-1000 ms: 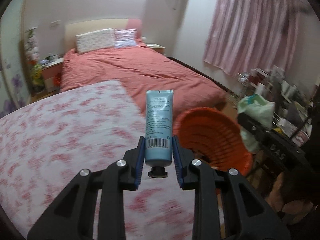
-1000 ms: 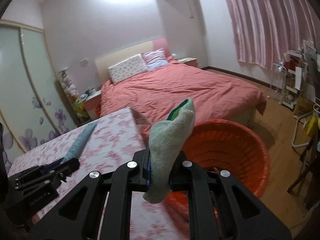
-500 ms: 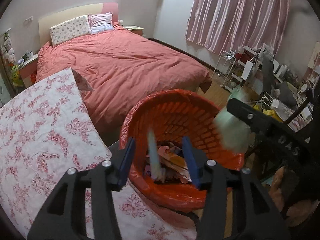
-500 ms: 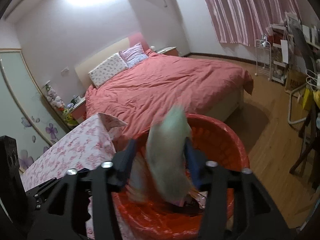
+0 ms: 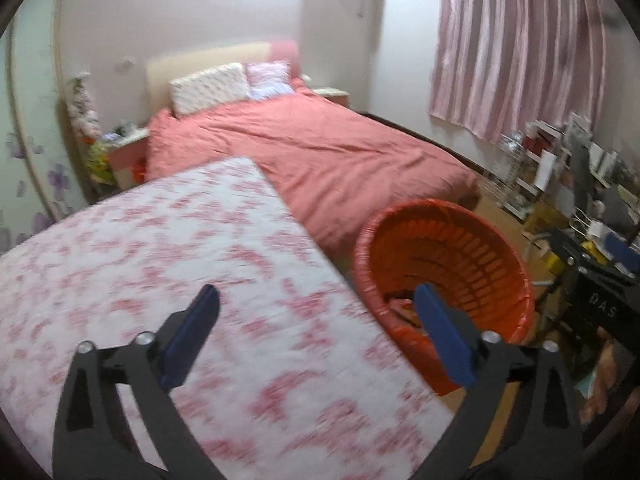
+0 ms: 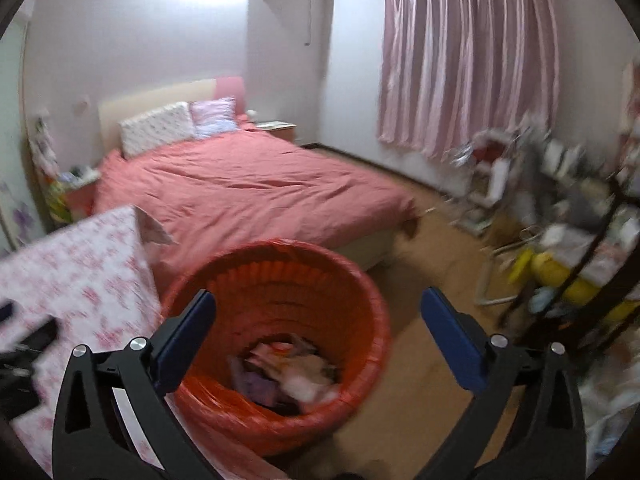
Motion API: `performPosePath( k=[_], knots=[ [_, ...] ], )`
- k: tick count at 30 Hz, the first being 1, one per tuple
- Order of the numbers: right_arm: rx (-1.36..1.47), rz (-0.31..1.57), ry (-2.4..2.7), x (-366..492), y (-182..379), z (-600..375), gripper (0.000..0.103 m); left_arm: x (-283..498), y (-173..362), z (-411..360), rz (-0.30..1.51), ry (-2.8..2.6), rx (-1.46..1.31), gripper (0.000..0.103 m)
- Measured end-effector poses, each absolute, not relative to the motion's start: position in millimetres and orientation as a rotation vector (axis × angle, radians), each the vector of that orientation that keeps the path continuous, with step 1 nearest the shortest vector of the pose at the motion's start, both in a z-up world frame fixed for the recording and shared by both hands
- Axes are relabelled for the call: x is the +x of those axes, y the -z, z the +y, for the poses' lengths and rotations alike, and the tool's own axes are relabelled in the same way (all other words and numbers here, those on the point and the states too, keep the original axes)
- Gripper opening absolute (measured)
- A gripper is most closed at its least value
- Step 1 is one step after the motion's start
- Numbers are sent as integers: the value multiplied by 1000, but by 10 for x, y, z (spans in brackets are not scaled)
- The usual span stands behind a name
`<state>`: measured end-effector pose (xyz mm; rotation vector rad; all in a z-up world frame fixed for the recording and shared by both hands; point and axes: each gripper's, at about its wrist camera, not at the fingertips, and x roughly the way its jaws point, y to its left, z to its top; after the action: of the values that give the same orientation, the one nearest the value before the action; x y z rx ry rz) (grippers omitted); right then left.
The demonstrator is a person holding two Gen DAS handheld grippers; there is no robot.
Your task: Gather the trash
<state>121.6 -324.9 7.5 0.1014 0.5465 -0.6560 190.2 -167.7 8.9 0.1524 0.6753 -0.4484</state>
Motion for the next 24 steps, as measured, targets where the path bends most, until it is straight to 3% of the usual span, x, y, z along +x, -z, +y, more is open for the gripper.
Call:
performPosePath(
  k=[10,19,24],
  knots=[
    [98,499,595,607,-279,-2812,101,1217,-259,-830,606,239,117,99],
    [31,229,709,20,-367,-2265,101,627,-198,-373,543,109,95,99],
    [61,267,655,-89,-345,-2214,101,373,-193,-207,518,84,78,99]
  ],
)
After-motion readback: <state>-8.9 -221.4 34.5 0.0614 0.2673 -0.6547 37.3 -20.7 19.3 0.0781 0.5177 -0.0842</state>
